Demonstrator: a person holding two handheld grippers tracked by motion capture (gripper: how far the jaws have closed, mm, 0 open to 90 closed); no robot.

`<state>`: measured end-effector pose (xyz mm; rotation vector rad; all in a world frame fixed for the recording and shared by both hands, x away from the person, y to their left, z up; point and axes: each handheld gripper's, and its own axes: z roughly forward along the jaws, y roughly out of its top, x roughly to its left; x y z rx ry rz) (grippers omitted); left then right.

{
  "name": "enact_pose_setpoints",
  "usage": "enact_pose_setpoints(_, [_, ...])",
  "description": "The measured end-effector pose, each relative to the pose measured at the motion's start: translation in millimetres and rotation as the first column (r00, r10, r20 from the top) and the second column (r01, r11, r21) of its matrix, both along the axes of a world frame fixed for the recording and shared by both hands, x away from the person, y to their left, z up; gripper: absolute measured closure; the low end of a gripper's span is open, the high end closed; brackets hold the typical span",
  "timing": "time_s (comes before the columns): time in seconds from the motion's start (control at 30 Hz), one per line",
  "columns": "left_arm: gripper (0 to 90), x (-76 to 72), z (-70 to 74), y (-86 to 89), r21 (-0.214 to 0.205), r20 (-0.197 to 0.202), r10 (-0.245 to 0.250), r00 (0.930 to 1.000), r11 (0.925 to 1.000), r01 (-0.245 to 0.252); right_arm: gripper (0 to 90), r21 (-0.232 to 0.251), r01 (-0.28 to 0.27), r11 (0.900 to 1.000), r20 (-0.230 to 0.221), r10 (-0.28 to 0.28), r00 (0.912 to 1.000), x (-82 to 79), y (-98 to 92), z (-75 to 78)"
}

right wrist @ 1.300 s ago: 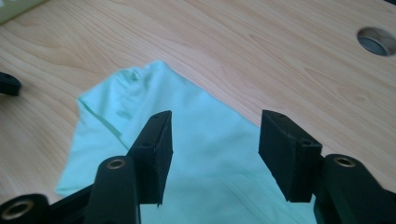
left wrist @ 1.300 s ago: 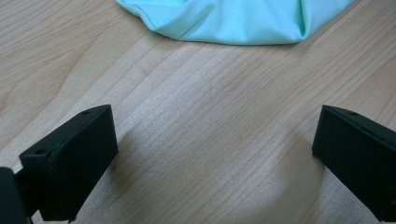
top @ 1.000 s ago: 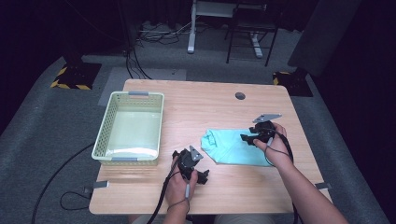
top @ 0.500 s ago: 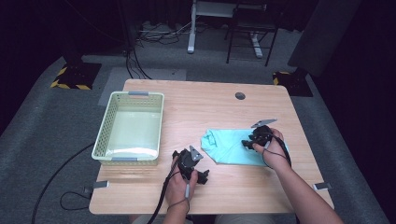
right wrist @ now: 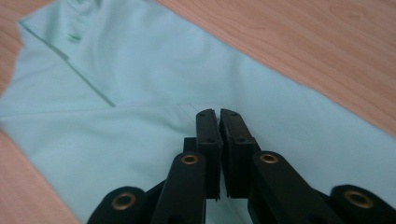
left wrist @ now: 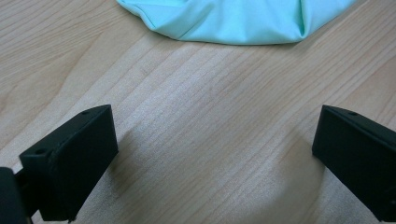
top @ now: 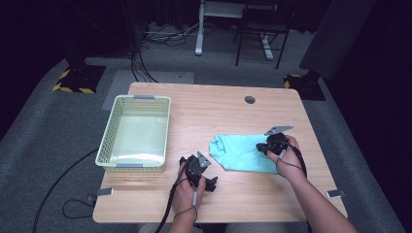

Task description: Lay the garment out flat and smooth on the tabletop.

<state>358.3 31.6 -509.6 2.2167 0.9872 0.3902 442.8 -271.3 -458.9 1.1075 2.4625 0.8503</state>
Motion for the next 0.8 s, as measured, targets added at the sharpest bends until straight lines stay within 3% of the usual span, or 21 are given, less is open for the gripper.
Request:
enact_pose_setpoints(0.47, [0.1,0.0,0.0,0.0,-0.001,0.0,0.0,1.0,1.0,0.0,87.4,0.04,-0.096,0.9946,0.101,0.091,0.9906,-67.4,-10.8,35.3])
enact_pose_setpoints(0.8, [0.1,-0.1,0.0,0.0,-0.001,0.0,0.001,1.0,1.0,-0.001,84.3,0.061,-0.168,0.9838,0.088,0.163,0.9828,-124.4,-17.3,33.1])
